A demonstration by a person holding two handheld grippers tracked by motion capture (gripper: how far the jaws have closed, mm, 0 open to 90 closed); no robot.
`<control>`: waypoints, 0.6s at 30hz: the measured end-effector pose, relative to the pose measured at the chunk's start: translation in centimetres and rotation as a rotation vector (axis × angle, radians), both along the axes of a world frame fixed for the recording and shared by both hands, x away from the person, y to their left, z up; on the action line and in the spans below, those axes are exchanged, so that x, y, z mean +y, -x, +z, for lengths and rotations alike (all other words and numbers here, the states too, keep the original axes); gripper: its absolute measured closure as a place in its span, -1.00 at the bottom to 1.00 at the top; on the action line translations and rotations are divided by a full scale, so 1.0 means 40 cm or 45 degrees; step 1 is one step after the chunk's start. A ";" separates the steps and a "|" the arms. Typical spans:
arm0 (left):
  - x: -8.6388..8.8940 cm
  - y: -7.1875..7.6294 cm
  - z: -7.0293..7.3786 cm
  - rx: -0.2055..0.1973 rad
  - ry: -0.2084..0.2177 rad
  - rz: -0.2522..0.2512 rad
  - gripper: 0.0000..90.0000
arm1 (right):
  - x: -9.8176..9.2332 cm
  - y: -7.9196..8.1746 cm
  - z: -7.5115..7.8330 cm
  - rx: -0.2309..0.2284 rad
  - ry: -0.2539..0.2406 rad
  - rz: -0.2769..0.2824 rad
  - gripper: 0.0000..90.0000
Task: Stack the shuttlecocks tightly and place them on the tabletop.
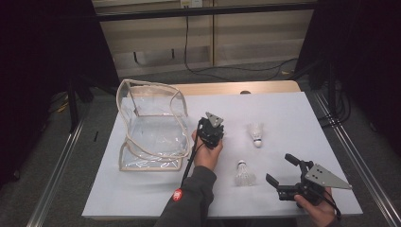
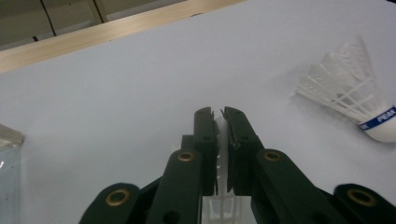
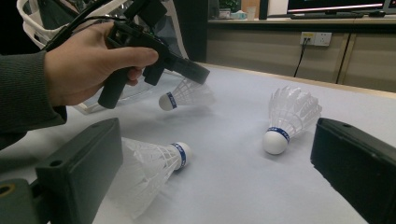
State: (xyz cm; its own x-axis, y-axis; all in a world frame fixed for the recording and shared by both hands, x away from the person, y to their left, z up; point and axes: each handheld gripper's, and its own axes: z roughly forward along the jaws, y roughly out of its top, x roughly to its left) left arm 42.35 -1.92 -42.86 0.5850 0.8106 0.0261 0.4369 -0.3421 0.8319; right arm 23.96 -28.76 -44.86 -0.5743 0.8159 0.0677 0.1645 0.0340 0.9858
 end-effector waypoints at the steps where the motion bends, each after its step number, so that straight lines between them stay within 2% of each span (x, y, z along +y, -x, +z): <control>1: 0.000 -0.004 -0.001 -0.008 -0.001 0.005 0.88 | 0.000 0.000 0.000 0.000 0.000 0.000 -0.96; 4: 0.007 -0.017 -0.013 -0.021 -0.003 0.018 0.87 | -0.002 0.000 -0.001 -0.003 0.002 -0.002 -0.96; 7: 0.018 -0.031 -0.027 -0.014 -0.036 0.029 0.86 | -0.004 0.000 -0.002 -0.001 0.003 -0.003 -0.96; 8: 0.020 -0.034 -0.029 -0.013 -0.018 0.040 0.86 | -0.005 0.000 -0.002 -0.001 0.003 -0.004 -0.96; 10: 0.026 -0.042 -0.028 -0.041 -0.027 0.055 0.86 | -0.005 -0.001 -0.002 -0.002 0.000 -0.004 -0.96; 12: 0.026 -0.044 -0.028 -0.044 -0.018 0.060 0.86 | -0.005 0.000 -0.002 0.000 -0.001 -0.003 -0.96; 14: 0.024 -0.051 -0.032 -0.046 -0.031 0.047 0.82 | -0.004 -0.001 -0.003 0.002 -0.003 0.000 -0.96; 17: 0.021 -0.050 -0.036 -0.026 -0.026 0.037 0.74 | -0.003 -0.001 -0.003 0.005 -0.003 0.001 -0.96; 18: 0.020 -0.049 -0.037 -0.014 -0.009 0.036 0.70 | -0.003 -0.001 -0.003 0.005 -0.001 0.002 -0.96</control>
State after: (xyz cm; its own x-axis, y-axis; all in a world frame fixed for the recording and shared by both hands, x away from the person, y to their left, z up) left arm 44.30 -1.11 -44.33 0.5615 0.8266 0.0379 0.4373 -0.3353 0.8344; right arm 24.00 -28.88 -44.99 -0.5754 0.8148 0.0706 0.1683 0.0335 0.9852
